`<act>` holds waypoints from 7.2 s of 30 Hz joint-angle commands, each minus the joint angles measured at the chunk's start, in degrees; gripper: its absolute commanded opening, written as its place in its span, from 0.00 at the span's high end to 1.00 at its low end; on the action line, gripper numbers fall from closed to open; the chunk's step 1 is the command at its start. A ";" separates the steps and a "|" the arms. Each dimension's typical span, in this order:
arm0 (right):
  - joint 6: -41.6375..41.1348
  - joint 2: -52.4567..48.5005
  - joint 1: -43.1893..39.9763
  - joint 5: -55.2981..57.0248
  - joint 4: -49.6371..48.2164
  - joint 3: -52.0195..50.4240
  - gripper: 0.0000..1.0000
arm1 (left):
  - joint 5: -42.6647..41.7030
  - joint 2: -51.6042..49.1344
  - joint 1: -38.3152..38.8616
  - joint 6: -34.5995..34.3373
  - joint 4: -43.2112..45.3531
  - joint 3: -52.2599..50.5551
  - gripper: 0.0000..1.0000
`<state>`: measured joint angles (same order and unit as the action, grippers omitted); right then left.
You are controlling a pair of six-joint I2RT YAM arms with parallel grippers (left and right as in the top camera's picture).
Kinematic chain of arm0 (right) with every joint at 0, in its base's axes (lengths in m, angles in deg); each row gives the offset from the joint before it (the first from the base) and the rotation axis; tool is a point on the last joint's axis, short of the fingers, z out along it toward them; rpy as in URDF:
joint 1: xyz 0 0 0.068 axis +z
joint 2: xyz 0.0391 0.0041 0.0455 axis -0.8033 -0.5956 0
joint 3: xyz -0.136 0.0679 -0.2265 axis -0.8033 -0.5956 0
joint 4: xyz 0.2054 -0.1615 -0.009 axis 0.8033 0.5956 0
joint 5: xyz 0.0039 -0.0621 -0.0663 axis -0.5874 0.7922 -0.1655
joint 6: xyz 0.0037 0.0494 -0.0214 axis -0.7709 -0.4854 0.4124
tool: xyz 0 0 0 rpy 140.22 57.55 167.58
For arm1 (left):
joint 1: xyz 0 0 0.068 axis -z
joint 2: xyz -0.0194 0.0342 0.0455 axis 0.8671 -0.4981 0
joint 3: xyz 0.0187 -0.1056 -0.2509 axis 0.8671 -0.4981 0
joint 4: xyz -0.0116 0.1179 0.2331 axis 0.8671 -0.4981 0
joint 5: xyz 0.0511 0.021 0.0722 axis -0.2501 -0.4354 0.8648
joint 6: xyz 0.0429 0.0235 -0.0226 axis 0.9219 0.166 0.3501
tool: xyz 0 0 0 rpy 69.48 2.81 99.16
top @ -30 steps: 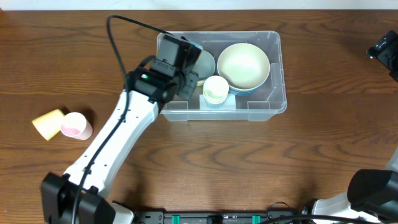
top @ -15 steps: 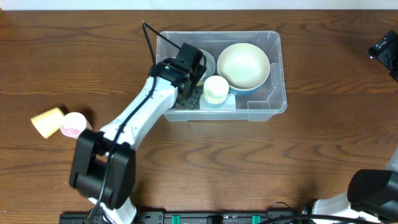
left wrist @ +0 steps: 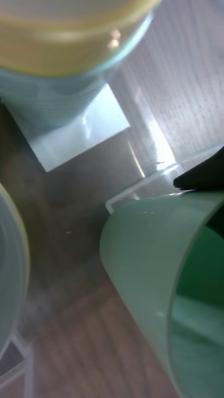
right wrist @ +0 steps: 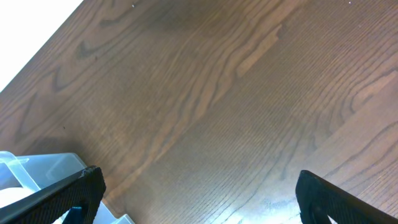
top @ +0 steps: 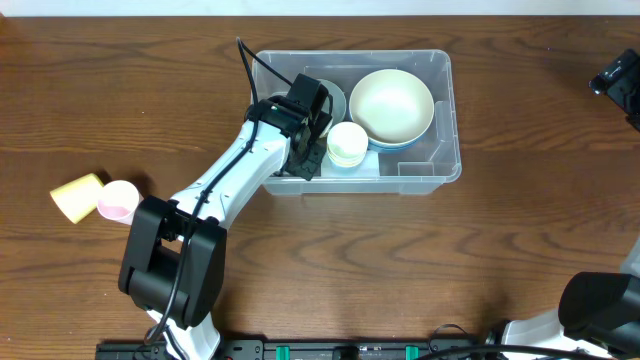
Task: Pack container
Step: 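Release the mint cup and withdraw the left gripper, then grasp the pink cup rim with the left gripper, then carry the pink cup and lower it into the mint cup, then release the pink cup and withdraw the left gripper, then reach the left gripper to the tipped yellow cup and grasp it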
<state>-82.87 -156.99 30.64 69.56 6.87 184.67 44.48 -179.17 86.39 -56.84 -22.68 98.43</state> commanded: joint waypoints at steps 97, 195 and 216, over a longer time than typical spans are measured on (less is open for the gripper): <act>-0.83 -0.28 -0.11 0.00 0.07 -0.04 0.01 | 3.91 6.12 -44.19 -14.75 -0.70 -12.02 0.38; -0.83 -0.28 -0.11 0.00 0.07 -0.04 0.01 | -50.71 16.06 -74.66 -13.68 -8.31 4.13 0.32; -0.83 -0.28 -0.11 0.00 0.07 -0.04 0.01 | -42.47 2.51 -82.86 -14.14 -10.03 3.96 0.32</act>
<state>-82.87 -156.99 30.64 69.58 6.87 184.67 -6.14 -177.07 3.53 -70.59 -32.05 102.85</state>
